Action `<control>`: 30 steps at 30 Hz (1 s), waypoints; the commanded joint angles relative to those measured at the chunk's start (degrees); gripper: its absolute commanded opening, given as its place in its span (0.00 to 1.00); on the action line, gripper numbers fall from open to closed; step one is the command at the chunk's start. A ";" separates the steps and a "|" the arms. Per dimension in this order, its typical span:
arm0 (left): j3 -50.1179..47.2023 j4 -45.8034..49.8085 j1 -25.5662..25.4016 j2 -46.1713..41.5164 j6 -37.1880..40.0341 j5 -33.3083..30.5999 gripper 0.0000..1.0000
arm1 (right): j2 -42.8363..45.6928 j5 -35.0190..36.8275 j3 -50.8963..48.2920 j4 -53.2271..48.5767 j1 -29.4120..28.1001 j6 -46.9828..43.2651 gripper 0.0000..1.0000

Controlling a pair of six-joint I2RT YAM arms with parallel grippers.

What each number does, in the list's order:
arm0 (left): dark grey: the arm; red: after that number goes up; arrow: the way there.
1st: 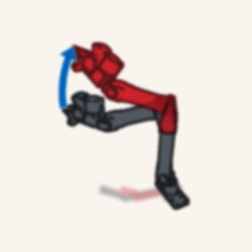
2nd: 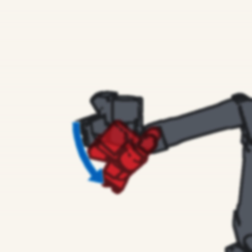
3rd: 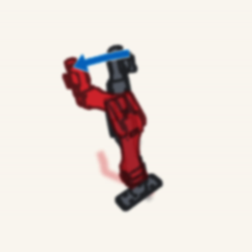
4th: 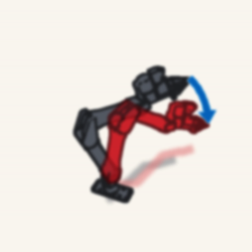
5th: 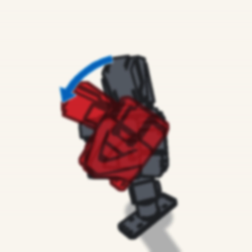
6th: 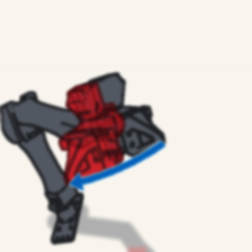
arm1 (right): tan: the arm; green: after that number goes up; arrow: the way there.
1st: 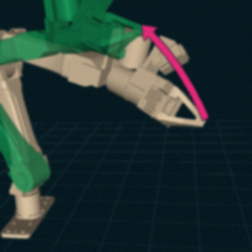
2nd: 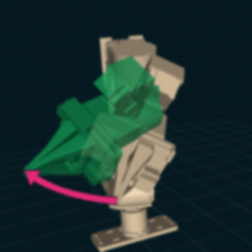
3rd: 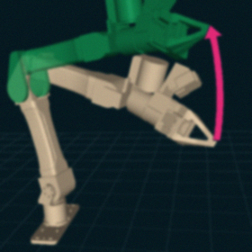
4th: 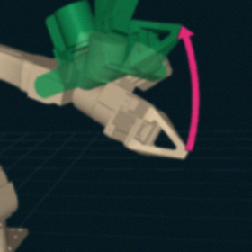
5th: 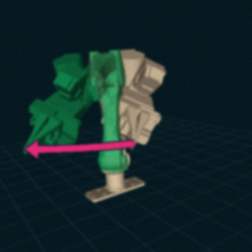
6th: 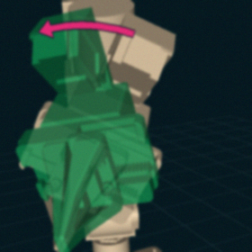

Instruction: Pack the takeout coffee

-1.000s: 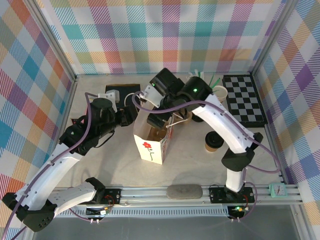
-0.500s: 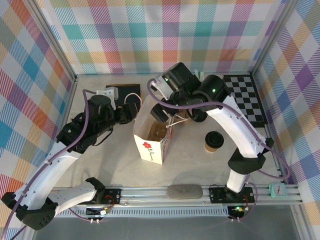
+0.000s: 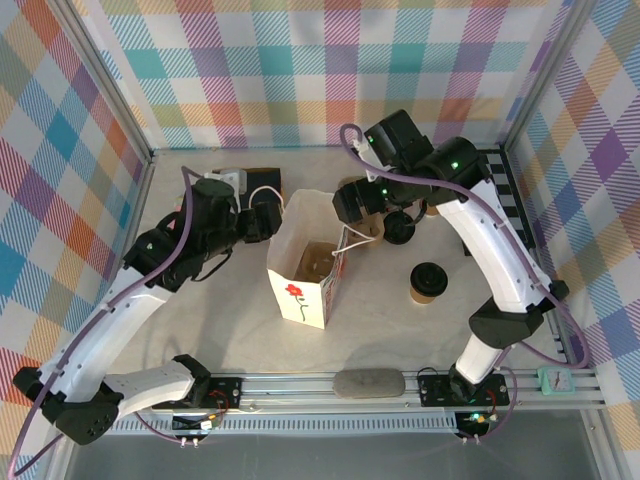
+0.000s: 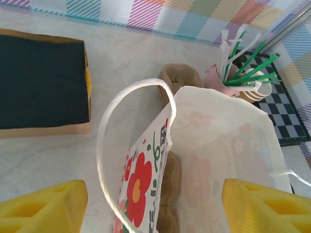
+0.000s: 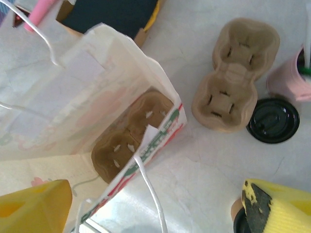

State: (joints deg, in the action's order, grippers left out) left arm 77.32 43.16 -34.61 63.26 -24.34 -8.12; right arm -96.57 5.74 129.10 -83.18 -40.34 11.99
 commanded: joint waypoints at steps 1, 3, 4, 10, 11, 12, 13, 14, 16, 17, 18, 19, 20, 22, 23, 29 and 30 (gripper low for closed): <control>2.49 1.56 0.98 2.10 1.22 1.68 0.74 | 2.95 -2.71 -4.32 1.62 2.19 4.30 0.93; 3.11 2.21 1.04 3.52 1.27 1.98 0.74 | 4.02 -5.12 -7.74 3.75 2.87 4.73 0.93; 3.29 2.68 1.04 4.14 1.25 1.71 0.74 | 4.20 -6.48 -9.19 4.80 3.06 4.95 0.93; 1.30 2.65 1.04 4.93 1.29 0.27 0.73 | 2.42 -14.79 -15.63 9.45 3.07 6.96 0.80; 0.85 2.55 1.04 5.17 1.23 0.26 0.71 | 2.15 -16.02 -17.40 10.58 3.08 7.54 0.77; 0.59 2.55 1.04 5.43 1.22 0.27 0.68 | 1.94 -17.33 -18.75 11.55 3.07 7.81 0.75; 0.26 2.42 1.04 5.51 1.01 0.46 0.61 | 1.83 -18.36 -20.27 12.58 3.05 8.16 0.71; -0.16 2.10 1.04 5.21 0.75 0.68 0.49 | 1.68 -18.97 -21.56 13.45 3.07 8.35 0.68; -2.04 -0.66 0.98 3.32 0.39 2.16 0.35 | 1.50 -18.76 -23.05 14.62 3.08 8.72 0.55; -3.33 -2.56 0.95 1.80 0.30 2.90 0.31 | 1.35 -18.66 -23.41 15.10 2.99 8.86 0.45; -4.25 -3.76 0.95 0.73 0.26 3.54 0.28 | 1.11 -18.59 -23.11 15.15 2.99 8.82 0.37; -4.90 -4.38 0.95 -0.31 0.32 3.87 0.26 | 0.55 -18.53 -22.30 14.79 2.98 8.64 0.28; -5.05 -4.25 0.95 -1.03 0.34 3.62 0.23 | -0.04 -18.24 -21.06 14.19 2.90 8.29 0.21; -5.20 -3.98 0.86 -2.14 0.63 3.45 0.18 | -1.00 -17.43 -18.54 12.86 2.66 7.68 0.07; -5.76 -4.48 0.71 -3.09 1.00 3.39 0.16 | -1.51 -16.77 -17.30 12.25 2.43 7.32 0.00; -9.97 -6.90 -0.34 -9.94 2.20 0.81 0.11 | -3.31 -9.55 -10.39 8.95 -1.58 4.92 0.00; -10.58 -7.31 -0.64 -11.02 2.43 0.32 0.11 | -3.14 -7.43 -10.00 9.27 -2.83 4.50 0.00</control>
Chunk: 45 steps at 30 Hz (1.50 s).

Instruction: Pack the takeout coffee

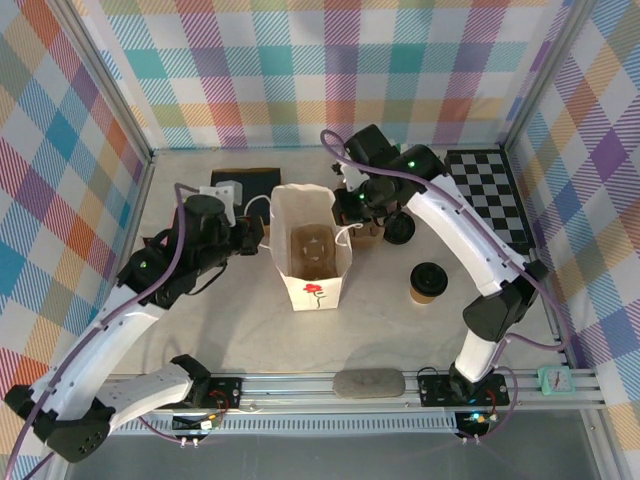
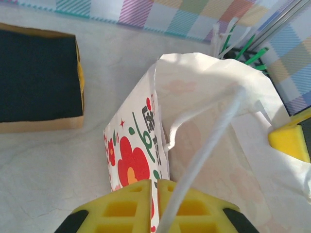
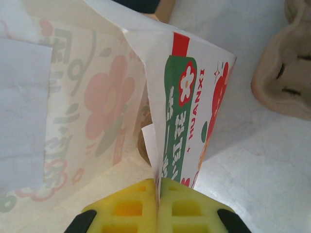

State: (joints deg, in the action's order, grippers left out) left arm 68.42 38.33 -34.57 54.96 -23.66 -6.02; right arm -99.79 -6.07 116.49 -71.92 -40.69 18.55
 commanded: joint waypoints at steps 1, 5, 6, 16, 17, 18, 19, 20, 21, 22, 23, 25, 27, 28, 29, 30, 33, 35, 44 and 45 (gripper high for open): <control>-2.41 -2.91 -1.29 -4.07 1.93 -2.46 0.11 | 0.65 6.90 2.32 -1.03 -4.08 -2.65 0.00; -6.07 -5.13 -3.59 -8.87 2.68 -3.13 0.12 | 4.18 18.17 -1.19 4.33 -9.37 -4.29 0.00; -6.90 -5.71 -4.27 -9.91 2.90 -3.53 0.12 | 5.36 20.23 -2.79 6.26 -10.10 -4.59 0.00; -14.90 -8.62 -13.27 -21.17 5.38 -7.33 0.12 | 23.15 29.61 -27.97 32.95 -14.68 -6.91 0.00; -15.59 -8.53 -13.79 -21.84 5.26 -7.35 0.12 | 24.36 30.04 -29.62 34.45 -14.84 -6.87 0.00; -16.18 -8.68 -14.29 -22.22 4.98 -7.48 0.12 | 25.14 30.06 -30.79 35.52 -14.84 -7.00 0.00; -16.80 -9.00 -14.92 -22.58 4.63 -7.47 0.12 | 25.71 30.21 -31.65 35.96 -14.81 -6.90 0.00; -17.29 -9.21 -15.47 -22.79 4.37 -7.49 0.12 | 25.97 30.11 -32.07 36.01 -14.85 -6.85 0.00; -17.49 -9.32 -15.98 -22.71 4.18 -7.71 0.12 | 26.05 30.10 -32.17 35.90 -14.91 -6.97 0.00; -17.57 -9.24 -16.50 -22.50 4.07 -8.20 0.12 | 25.97 30.15 -32.25 35.63 -15.01 -6.80 0.00; -17.56 -9.24 -17.03 -22.23 4.09 -8.76 0.12 | 25.98 29.87 -32.36 35.62 -15.02 -6.83 0.00; -17.28 -9.17 -17.93 -21.64 4.29 -9.83 0.12 | 25.96 29.64 -32.48 35.32 -15.02 -6.68 0.00; -16.56 -8.91 -18.43 -21.02 4.37 -11.00 0.12 | 25.74 29.06 -32.34 35.06 -15.00 -6.65 0.00; -15.95 -8.49 -18.58 -20.67 4.24 -11.72 0.12 | 25.50 28.65 -31.99 34.58 -15.03 -6.73 0.00; -15.05 -7.95 -18.61 -20.15 4.12 -12.36 0.12 | 25.08 28.27 -31.18 33.59 -15.01 -6.65 0.00; -14.10 -7.22 -18.61 -19.50 3.93 -12.82 0.12 | 24.49 27.95 -30.05 32.19 -15.03 -6.52 0.00; -9.07 -4.15 -18.61 -16.08 3.15 -13.47 0.13 | 21.35 27.13 -24.22 24.70 -15.03 -5.06 0.01; -4.91 -1.33 -18.61 -12.71 2.11 -14.34 0.13 | 17.94 26.34 -18.59 17.30 -14.89 -3.11 0.02; 9.47 6.23 -17.56 -2.02 -2.72 -16.20 0.13 | 10.00 16.95 -4.72 0.16 -11.04 4.33 0.03; 10.94 7.46 -17.04 -1.18 -3.65 -15.85 0.13 | 9.88 15.88 -4.43 -0.54 -10.03 4.69 0.03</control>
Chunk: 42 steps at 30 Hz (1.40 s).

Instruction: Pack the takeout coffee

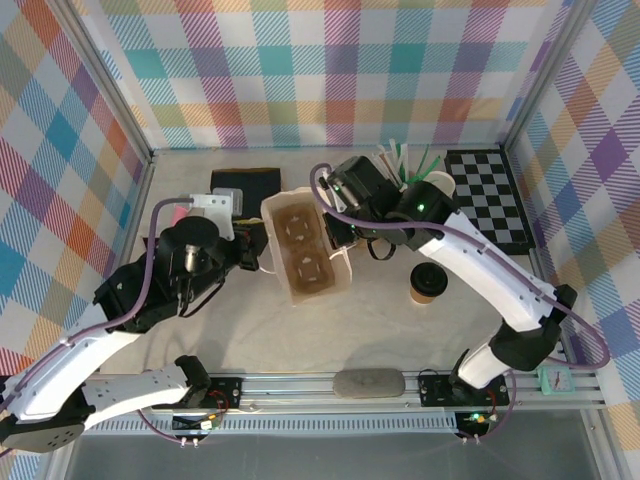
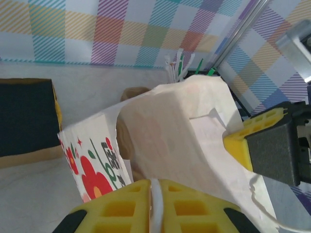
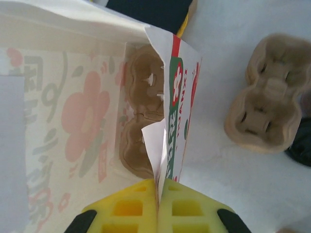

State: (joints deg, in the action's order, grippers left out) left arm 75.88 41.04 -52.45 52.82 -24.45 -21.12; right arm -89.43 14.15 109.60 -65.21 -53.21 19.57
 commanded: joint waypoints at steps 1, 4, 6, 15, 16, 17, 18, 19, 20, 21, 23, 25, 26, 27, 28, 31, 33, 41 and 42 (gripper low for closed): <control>4.68 5.71 1.53 1.67 -3.54 0.20 0.13 | -0.35 -4.42 2.30 -7.70 3.11 3.93 0.03; 5.52 6.77 3.54 2.70 -4.89 2.79 0.13 | -0.22 -6.45 1.21 -8.35 4.95 4.55 0.02; 4.82 7.02 4.66 3.23 -5.75 3.83 0.13 | -0.30 -8.55 -0.06 -8.03 6.02 4.79 0.02; 1.25 4.87 8.79 5.10 -6.83 8.37 0.12 | -1.33 -13.61 -3.70 -5.85 8.79 5.05 0.01; 1.05 4.44 9.15 5.25 -6.71 8.72 0.12 | -1.40 -13.94 -4.12 -5.47 9.12 5.10 0.00; 0.95 4.09 9.41 5.45 -6.73 8.95 0.12 | -1.45 -14.14 -4.42 -5.22 9.39 5.10 0.00; 0.85 3.73 9.74 5.69 -6.59 9.20 0.12 | -1.48 -14.23 -4.65 -4.99 9.68 5.11 0.00; 0.92 3.55 9.89 6.00 -6.43 9.32 0.12 | -1.53 -14.24 -4.79 -4.88 9.92 5.16 0.00; 0.90 3.28 10.17 6.26 -6.37 9.63 0.13 | -1.50 -14.16 -4.96 -4.77 10.05 5.17 0.00; 0.94 3.10 10.44 6.54 -6.31 10.10 0.13 | -1.31 -14.15 -5.18 -4.46 10.22 5.21 0.00; 1.03 2.57 10.76 7.07 -6.05 10.66 0.13 | -1.11 -13.78 -5.58 -3.91 10.69 5.29 0.00; 1.29 2.51 11.10 7.71 -5.80 10.65 0.13 | -1.01 -13.55 -5.71 -3.64 11.17 5.29 0.00; 1.37 2.39 11.34 8.03 -5.74 10.79 0.14 | -1.01 -13.32 -5.71 -3.53 11.37 5.24 0.00; 1.38 2.22 11.59 8.32 -5.50 10.99 0.14 | -1.01 -13.06 -5.80 -3.44 11.59 5.25 0.00; 1.38 1.97 11.87 8.59 -5.34 11.18 0.14 | -1.01 -12.97 -5.89 -3.30 11.87 5.26 0.01; 1.45 1.62 13.17 9.47 -4.87 11.96 0.14 | -1.08 -13.01 -6.15 -2.79 12.66 5.08 0.03; 1.39 1.51 14.04 9.84 -4.64 12.31 0.14 | -1.32 -13.09 -6.28 -2.62 12.95 4.97 0.04; 1.00 0.98 17.91 11.06 -3.51 13.90 0.23 | -3.06 -13.91 -5.07 -2.05 13.88 4.07 0.37; 1.26 0.89 18.39 11.29 -3.17 14.20 0.25 | -3.37 -13.89 -4.56 -2.19 13.92 3.84 0.42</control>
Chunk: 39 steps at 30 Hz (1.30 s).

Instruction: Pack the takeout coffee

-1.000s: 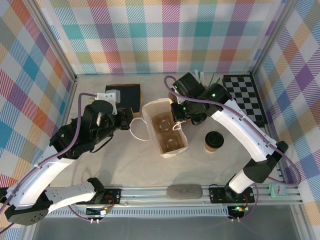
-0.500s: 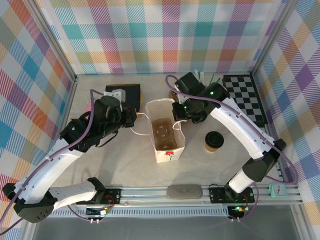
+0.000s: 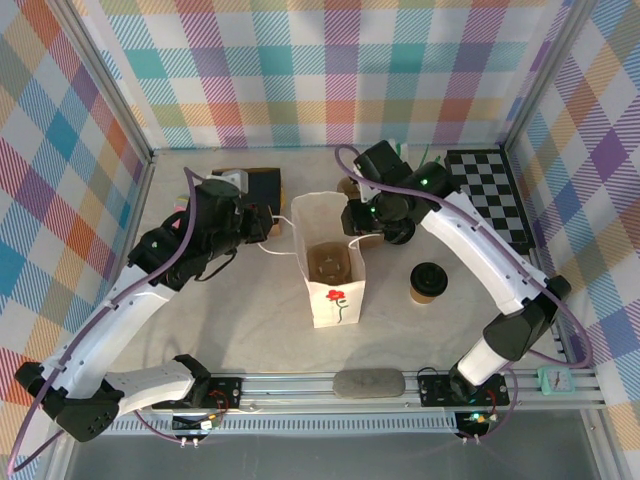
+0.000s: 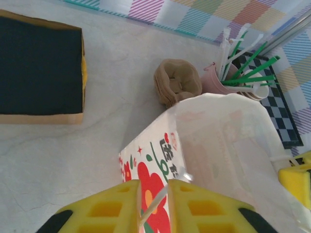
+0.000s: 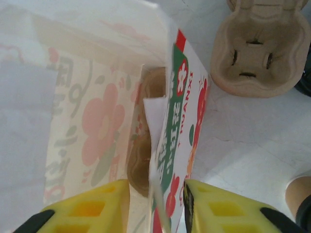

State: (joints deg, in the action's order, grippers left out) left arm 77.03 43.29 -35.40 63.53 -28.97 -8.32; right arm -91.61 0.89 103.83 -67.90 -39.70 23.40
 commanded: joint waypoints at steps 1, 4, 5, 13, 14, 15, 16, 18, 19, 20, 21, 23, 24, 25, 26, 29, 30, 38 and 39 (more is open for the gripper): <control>0.63 -1.28 1.62 0.96 1.65 1.55 0.27 | -1.41 -0.49 1.67 0.32 0.50 -0.15 0.48; 2.50 -0.86 2.22 2.08 2.50 1.46 0.38 | -2.03 -0.26 3.45 -0.13 0.68 -0.92 0.61; 3.18 -0.69 2.33 2.42 2.90 1.40 0.43 | -2.21 -0.18 4.09 -0.39 0.68 -1.32 0.64; 10.33 2.69 2.61 4.06 5.80 -1.57 0.69 | -3.58 2.24 14.42 -4.01 0.77 -5.18 0.99; 10.79 2.92 2.61 3.86 6.01 -1.90 0.70 | -3.57 2.79 15.56 -4.46 0.81 -5.49 0.99; 11.18 3.10 2.61 3.52 6.41 -2.29 0.72 | -3.44 3.54 16.95 -5.09 0.77 -5.87 0.99; 11.29 2.97 2.61 3.05 6.83 -2.47 0.72 | -3.41 4.53 18.16 -5.74 0.77 -6.21 0.99; 10.19 1.12 2.61 1.09 8.15 -1.28 0.74 | -3.13 6.76 20.14 -6.96 0.86 -6.74 0.99; 8.58 -1.34 2.62 -0.69 9.40 0.41 0.74 | -3.06 8.00 21.15 -7.89 1.05 -7.01 0.99; 6.90 -3.72 2.61 -2.56 10.16 1.99 0.76 | -2.89 9.19 22.00 -8.63 1.27 -7.05 0.99; 5.08 -5.85 2.61 -4.43 10.41 3.07 0.82 | -2.45 10.89 22.64 -9.30 1.66 -6.95 0.99; 3.71 -6.71 2.61 -6.77 10.91 3.28 0.91 | -0.79 14.05 22.70 -9.55 2.53 -6.31 0.99; 3.65 -6.00 2.61 -7.38 10.96 2.57 0.91 | 0.25 14.70 22.41 -9.43 3.22 -6.27 0.99; 3.55 -5.23 2.61 -7.94 10.95 1.80 0.92 | 1.28 14.76 22.14 -9.28 4.14 -6.03 0.99; 3.13 -4.85 2.61 -8.51 10.64 1.15 0.92 | 2.10 14.91 21.94 -9.35 4.95 -5.83 0.99; 0.65 -4.27 2.61 -10.87 9.32 -0.52 0.92 | 4.73 16.59 21.04 -9.76 7.29 -5.26 0.99; -0.55 -4.18 2.61 -11.85 8.66 -1.17 0.92 | 5.38 16.75 20.76 -10.17 8.20 -5.10 0.99; -8.48 -1.58 2.61 -15.23 3.33 -5.59 0.93 | 13.62 17.48 8.47 -9.05 13.66 -1.31 0.99; -9.67 -1.75 2.62 -15.66 2.69 -6.02 0.93 | 14.97 16.68 5.54 -8.43 14.30 -0.73 0.99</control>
State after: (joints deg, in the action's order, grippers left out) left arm 69.34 40.51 -33.43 49.10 -23.31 -11.73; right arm -78.54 18.15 114.06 -76.31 -26.59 20.21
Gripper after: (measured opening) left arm 0.927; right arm 0.988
